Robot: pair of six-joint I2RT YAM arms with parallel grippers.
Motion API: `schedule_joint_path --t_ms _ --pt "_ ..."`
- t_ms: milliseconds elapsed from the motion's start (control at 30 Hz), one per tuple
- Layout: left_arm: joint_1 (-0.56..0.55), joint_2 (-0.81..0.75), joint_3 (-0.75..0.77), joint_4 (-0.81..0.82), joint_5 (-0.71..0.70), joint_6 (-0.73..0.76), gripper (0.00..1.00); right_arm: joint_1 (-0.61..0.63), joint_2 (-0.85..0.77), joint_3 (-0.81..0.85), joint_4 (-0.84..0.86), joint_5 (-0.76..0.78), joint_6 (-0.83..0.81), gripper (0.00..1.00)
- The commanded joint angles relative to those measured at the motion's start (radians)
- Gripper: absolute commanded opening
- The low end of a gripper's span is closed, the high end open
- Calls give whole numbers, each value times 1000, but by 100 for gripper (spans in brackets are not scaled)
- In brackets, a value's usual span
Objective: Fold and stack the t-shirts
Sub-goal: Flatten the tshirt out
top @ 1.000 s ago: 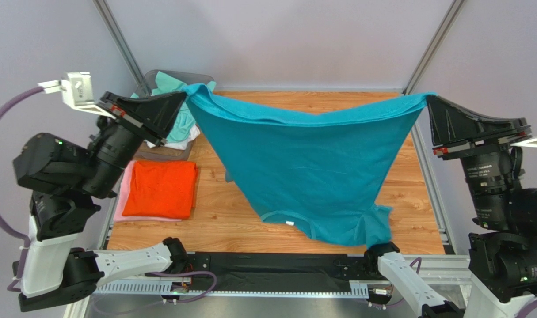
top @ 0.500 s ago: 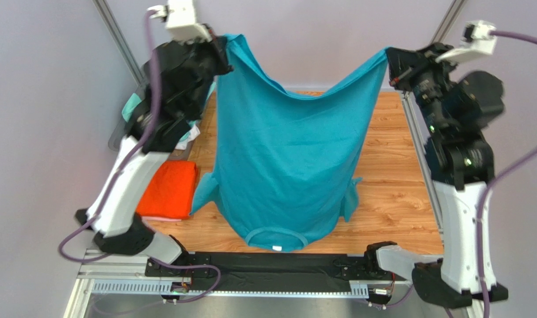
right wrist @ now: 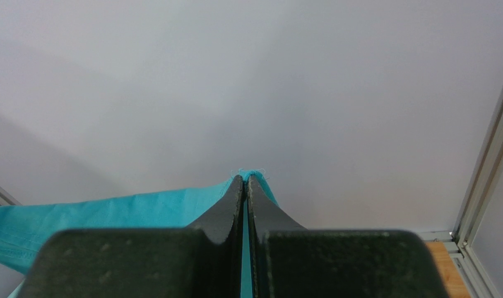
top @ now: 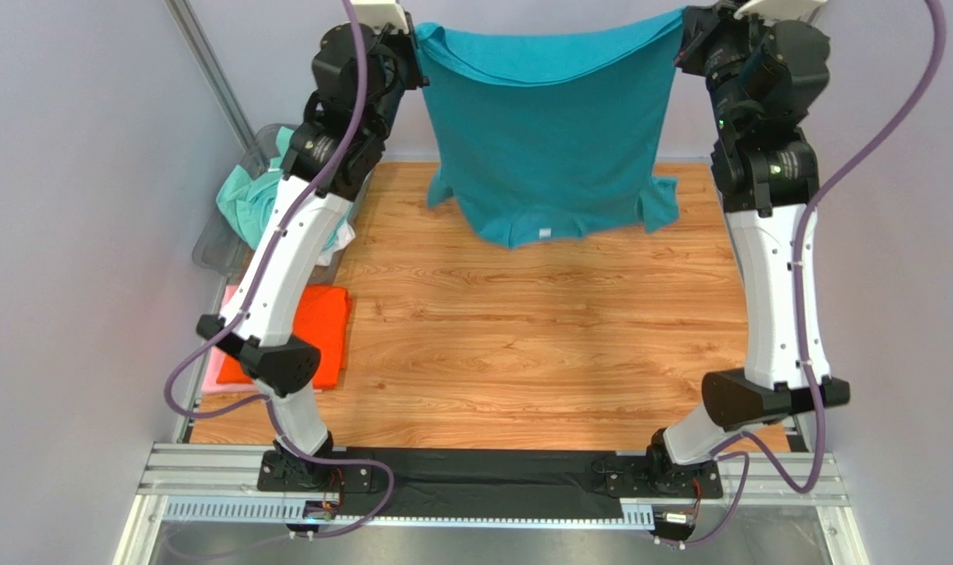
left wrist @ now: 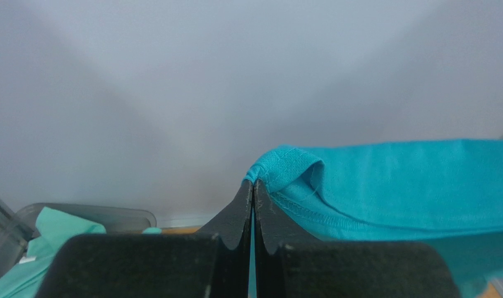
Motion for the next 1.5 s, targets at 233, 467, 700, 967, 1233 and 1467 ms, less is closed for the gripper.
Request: schedule_joint_path --t_ms 233,467,700,967,1233,1467 --pt "3 -609 -937 233 97 -251 0 -6 -470 -732 106 -8 -8 0" --pt "-17 -886 -1731 263 235 -603 0 -5 -867 -1542 108 -203 284 2" --pt "-126 -927 -1962 106 273 -815 22 -5 -989 -1810 -74 -166 415 20" --pt "-181 -1009 -1840 -110 249 -829 100 -5 -1041 -1706 -225 -152 395 88" --pt "-181 -880 -1702 -60 315 -696 100 -3 -1023 -1698 -142 -321 423 100" --pt "-181 -639 -1579 -21 246 -605 100 67 -882 -1776 -24 -418 476 100"
